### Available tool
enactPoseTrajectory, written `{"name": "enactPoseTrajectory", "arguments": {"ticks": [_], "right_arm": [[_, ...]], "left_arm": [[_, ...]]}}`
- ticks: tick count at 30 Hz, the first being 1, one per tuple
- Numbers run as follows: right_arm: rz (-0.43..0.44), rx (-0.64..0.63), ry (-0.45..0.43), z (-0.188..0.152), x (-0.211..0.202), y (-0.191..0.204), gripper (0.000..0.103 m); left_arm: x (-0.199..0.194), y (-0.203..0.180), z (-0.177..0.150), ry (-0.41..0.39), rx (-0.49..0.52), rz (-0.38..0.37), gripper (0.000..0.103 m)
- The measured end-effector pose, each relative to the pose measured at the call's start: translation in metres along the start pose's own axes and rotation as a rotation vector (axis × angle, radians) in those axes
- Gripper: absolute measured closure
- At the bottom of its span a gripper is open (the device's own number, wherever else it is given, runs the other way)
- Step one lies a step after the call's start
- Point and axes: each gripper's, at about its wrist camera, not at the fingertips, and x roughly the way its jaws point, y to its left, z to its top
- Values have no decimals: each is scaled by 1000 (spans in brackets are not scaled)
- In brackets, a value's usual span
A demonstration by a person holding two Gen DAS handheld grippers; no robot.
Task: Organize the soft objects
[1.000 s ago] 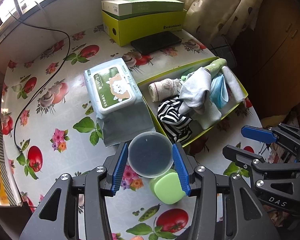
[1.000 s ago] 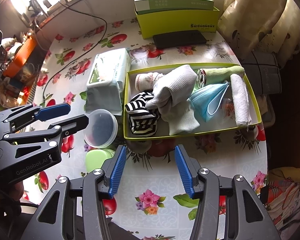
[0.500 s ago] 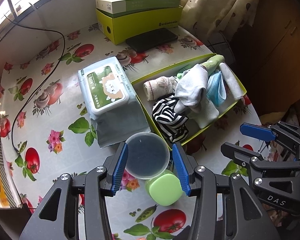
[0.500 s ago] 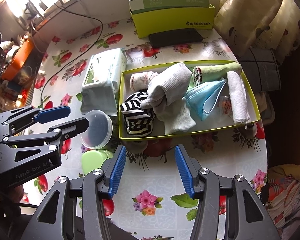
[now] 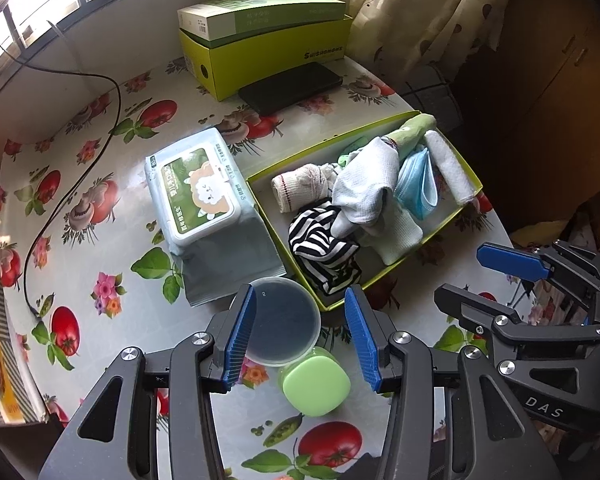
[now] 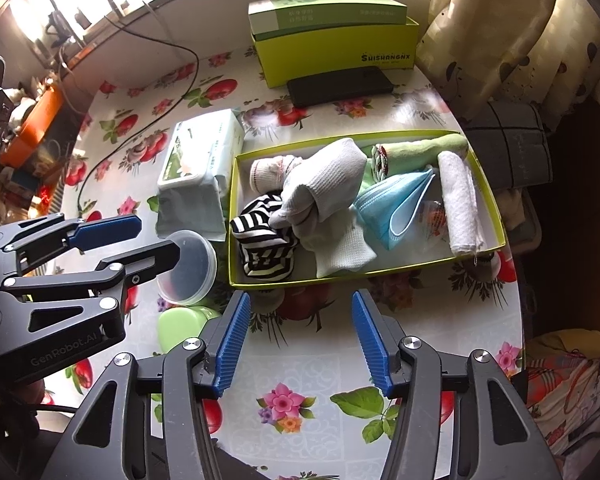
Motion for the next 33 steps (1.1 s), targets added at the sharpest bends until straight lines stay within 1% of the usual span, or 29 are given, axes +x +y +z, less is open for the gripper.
{"name": "enactPoseTrajectory", "arguments": {"ticks": [33], "right_arm": [[1, 6, 5, -4, 2, -4, 49]], "left_arm": [[6, -5, 2, 9, 15, -3, 56]]}}
